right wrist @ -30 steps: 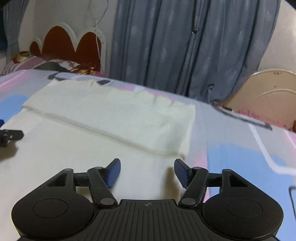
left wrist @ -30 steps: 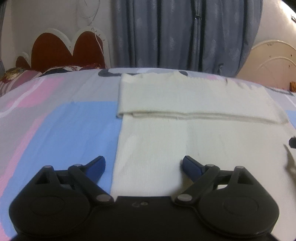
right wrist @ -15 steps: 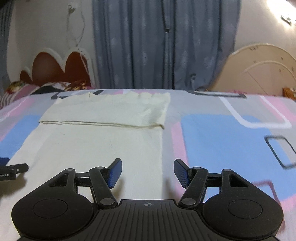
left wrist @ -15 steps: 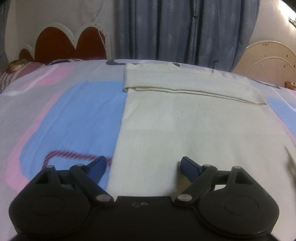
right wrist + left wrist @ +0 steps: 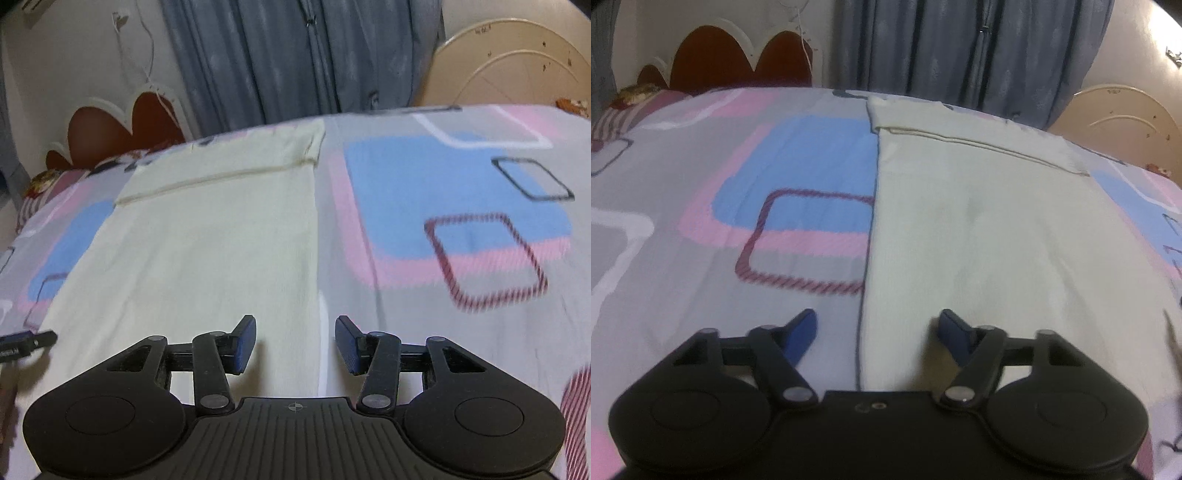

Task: Fold small clothes
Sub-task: 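Grasp the sweater hem with the right gripper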

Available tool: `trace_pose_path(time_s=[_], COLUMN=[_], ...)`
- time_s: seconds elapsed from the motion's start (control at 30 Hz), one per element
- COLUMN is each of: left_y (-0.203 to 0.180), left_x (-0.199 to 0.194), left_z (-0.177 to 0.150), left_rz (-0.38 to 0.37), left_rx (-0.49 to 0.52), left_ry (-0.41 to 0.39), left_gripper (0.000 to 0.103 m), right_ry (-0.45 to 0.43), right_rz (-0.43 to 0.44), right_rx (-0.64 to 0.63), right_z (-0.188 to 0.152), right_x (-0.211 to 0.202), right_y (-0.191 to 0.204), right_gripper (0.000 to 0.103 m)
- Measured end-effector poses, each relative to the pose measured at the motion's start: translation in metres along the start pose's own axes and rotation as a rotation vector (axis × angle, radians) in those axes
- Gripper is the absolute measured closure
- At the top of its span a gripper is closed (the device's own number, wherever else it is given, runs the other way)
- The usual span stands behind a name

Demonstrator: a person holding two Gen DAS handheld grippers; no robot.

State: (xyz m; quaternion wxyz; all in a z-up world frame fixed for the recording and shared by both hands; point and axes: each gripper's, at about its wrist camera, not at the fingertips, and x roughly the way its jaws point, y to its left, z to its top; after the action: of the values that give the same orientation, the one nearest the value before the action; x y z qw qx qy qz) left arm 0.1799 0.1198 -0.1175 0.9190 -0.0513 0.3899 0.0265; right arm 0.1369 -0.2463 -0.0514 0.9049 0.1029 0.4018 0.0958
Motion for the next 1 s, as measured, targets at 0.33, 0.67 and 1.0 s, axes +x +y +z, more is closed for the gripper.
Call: trace_pose_path(time_s=[0.33,0.67,1.0], left_y=[0.015,0.023,0.018], left_x=[-0.018,0.000,-0.004], left_z=[-0.019,-0.003,-0.016], left_rz=[-0.064,-0.120,-0.254], left_rx=[-0.005,-0.019,-0.052], left_ry=[0.019,0.063,0.063], left_gripper=[0.042,0.042,0.050], right_ry=[0.003,0.046,0.074], right_rz=[-0.011,0.102,0.238], right_rx=[0.069,0.185,0.158], right_z=[-0.031,-0.020,-0.025], right_x=[-0.026,0.001,0.006], right_y=[-0.010,-0.028,-0.019], right_gripper=[0.055,0.055,0.066])
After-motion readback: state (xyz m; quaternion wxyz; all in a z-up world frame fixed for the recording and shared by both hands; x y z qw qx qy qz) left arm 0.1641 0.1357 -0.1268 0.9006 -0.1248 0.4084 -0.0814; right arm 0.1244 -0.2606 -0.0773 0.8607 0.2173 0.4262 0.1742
